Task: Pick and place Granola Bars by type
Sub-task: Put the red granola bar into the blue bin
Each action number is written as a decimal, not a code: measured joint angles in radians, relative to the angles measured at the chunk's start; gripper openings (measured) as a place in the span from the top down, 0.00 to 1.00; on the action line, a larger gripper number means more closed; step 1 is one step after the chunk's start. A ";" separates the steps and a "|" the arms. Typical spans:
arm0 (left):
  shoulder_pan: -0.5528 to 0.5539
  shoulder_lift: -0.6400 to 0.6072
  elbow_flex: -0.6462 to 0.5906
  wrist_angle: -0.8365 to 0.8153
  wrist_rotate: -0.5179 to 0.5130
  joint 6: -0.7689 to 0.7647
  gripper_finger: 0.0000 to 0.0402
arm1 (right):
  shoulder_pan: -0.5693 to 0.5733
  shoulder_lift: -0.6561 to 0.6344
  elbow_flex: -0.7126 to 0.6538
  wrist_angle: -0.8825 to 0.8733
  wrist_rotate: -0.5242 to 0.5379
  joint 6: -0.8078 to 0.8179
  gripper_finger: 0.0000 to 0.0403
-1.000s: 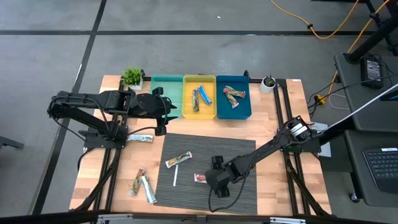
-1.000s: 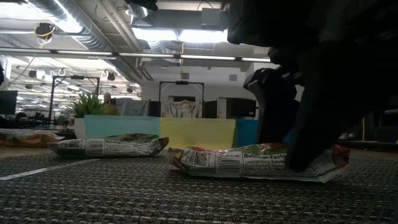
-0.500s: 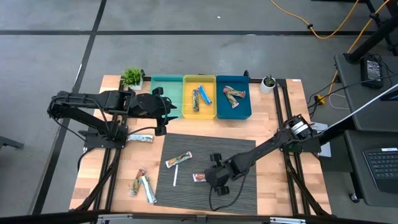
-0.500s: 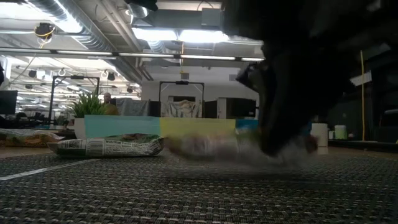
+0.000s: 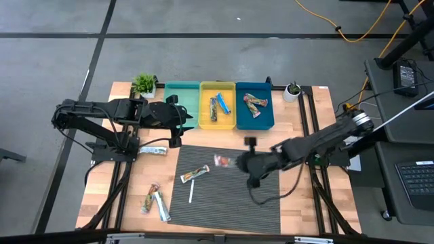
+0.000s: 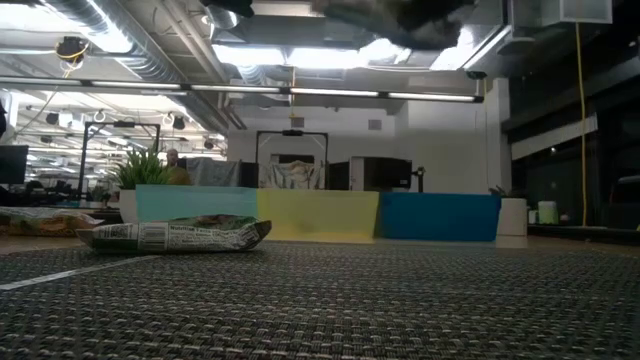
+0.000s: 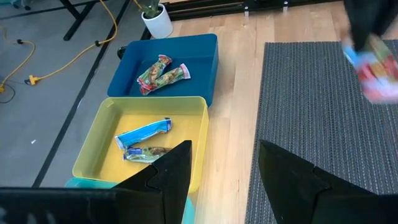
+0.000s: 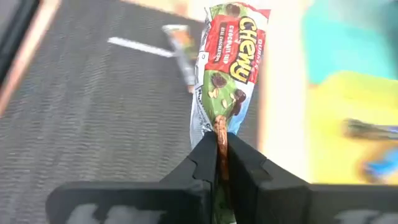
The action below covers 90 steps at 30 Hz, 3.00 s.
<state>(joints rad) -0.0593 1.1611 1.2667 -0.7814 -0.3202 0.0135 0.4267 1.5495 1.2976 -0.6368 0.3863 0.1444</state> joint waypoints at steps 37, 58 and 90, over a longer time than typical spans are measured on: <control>0.000 0.000 0.000 0.112 0.000 0.061 0.56 | -0.856 -0.137 -0.008 -0.199 -0.252 -0.387 0.92; 0.000 0.000 0.000 0.112 0.000 0.051 0.56 | -1.061 0.007 -0.054 -0.185 -0.417 -0.413 0.92; 0.000 0.000 0.000 0.112 0.000 0.049 0.56 | -1.064 0.257 -0.094 -0.144 -0.539 -0.417 0.92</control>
<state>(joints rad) -0.0593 1.1614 1.2667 -0.6697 -0.3199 0.0624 -0.6373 1.8069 1.2034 -0.7804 -0.1530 -0.2723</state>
